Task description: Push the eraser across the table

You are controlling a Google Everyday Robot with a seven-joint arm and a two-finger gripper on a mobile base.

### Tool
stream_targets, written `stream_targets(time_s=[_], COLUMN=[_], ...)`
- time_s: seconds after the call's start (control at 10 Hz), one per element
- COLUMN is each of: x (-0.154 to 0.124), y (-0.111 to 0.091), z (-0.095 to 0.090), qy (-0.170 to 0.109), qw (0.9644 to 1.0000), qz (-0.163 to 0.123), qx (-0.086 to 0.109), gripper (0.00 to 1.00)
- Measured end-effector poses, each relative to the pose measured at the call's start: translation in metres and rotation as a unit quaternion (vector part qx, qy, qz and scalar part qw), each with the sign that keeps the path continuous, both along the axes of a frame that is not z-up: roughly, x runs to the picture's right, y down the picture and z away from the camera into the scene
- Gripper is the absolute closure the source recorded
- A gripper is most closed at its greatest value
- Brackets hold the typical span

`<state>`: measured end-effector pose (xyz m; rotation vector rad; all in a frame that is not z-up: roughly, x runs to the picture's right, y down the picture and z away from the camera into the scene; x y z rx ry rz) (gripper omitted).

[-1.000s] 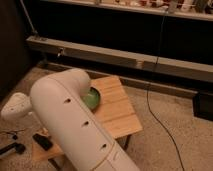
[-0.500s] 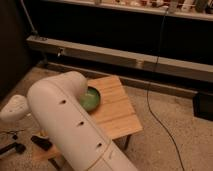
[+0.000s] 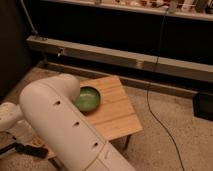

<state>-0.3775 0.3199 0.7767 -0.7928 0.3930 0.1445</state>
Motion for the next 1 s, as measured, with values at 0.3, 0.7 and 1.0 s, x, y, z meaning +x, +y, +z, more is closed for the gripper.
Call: stream_targets(time_s=[0.3, 0.7, 1.0], x=[0.001, 0.013, 0.009], y=[0.006, -0.019, -0.026], z=[-0.027, -0.009, 0.000], qy=[-0.022, -0.027, -0.034], qw=[0.9987, 0.9994, 0.9958], qz=[-0.011, -0.009, -0.012], qx=[-0.045, 0.019, 0.085], gripper=[1.00, 1.00, 1.00])
